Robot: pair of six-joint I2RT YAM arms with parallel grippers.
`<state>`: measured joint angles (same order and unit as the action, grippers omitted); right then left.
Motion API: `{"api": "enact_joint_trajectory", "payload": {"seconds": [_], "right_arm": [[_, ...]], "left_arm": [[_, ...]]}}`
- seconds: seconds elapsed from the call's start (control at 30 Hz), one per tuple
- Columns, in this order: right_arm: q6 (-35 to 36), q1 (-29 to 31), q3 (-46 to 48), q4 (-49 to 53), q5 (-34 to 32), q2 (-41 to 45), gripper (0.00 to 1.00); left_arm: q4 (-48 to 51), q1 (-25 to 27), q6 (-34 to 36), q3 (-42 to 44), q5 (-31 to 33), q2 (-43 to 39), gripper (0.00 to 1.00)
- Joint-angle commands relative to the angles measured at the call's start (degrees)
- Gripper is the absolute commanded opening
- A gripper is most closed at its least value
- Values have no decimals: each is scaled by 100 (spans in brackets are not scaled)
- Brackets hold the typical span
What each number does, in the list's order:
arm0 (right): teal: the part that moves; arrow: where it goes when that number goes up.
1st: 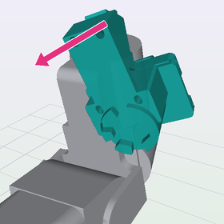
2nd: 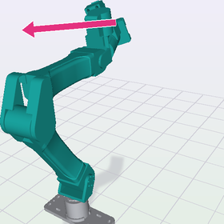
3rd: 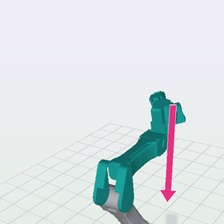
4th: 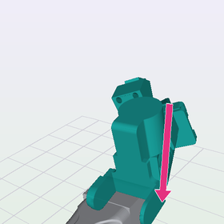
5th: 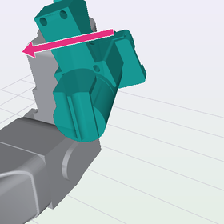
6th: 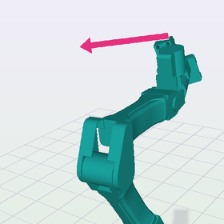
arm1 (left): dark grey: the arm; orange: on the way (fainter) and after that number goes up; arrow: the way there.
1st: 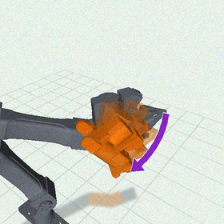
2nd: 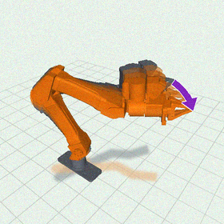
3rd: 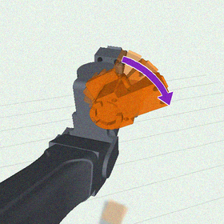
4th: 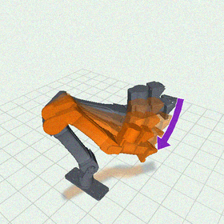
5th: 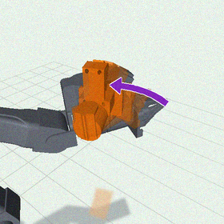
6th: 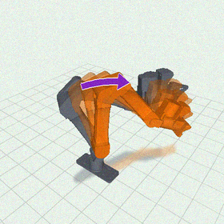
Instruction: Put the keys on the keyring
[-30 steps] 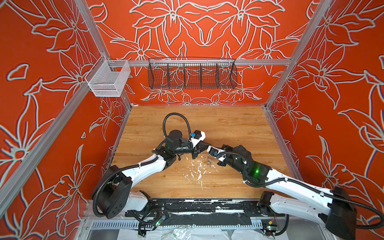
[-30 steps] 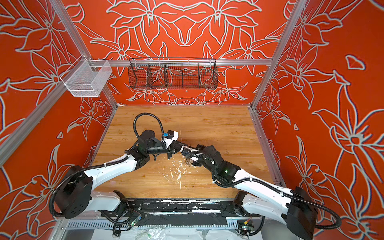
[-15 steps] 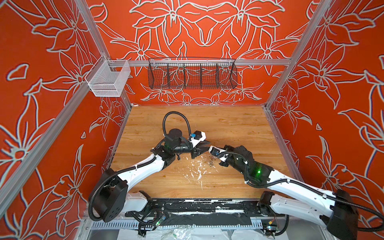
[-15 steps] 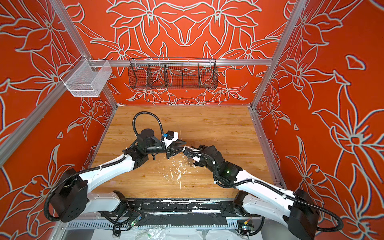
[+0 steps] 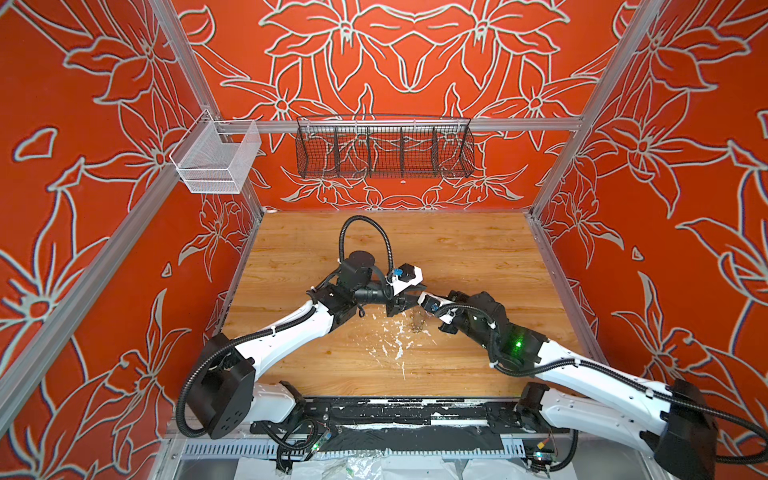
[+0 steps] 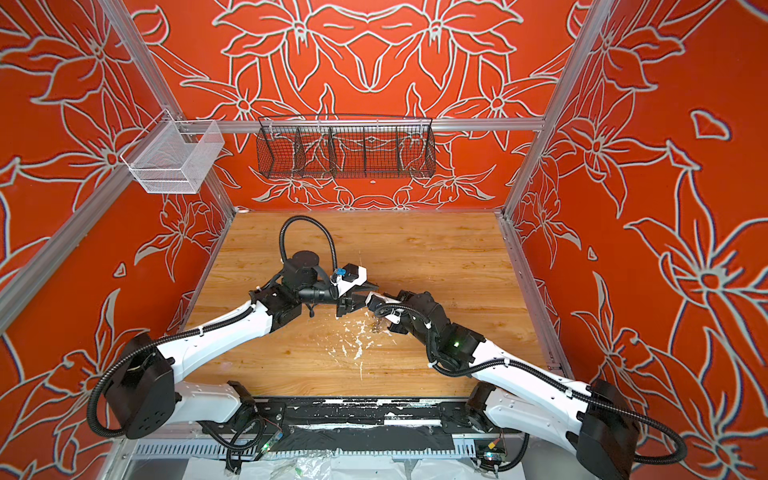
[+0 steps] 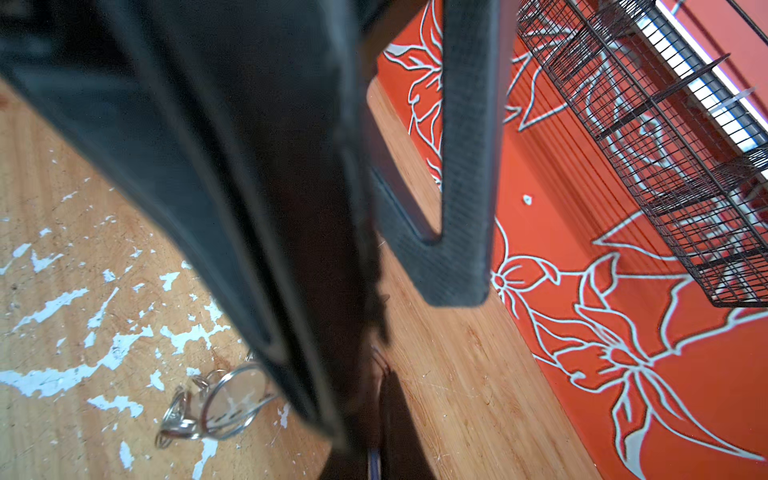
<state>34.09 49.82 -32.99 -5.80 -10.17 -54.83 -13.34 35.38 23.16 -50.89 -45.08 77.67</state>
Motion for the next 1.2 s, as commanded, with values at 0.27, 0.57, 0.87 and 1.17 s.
{"api": "enact_joint_trajectory", "payload": {"seconds": [0.27, 0.57, 0.87, 1.17], "right_arm": [[-11, -16, 43, -131, -39, 69, 0], [-7, -12, 39, -143, -11, 64, 0], [-10, -12, 50, -129, -7, 77, 0], [-16, -16, 69, -154, 16, 117, 0]], "left_arm": [[622, 78, 354, -383, -96, 308, 36], [861, 101, 410, -536, -124, 425, 36], [808, 101, 425, -502, -97, 417, 36], [940, 104, 444, -584, 31, 477, 36]]}}
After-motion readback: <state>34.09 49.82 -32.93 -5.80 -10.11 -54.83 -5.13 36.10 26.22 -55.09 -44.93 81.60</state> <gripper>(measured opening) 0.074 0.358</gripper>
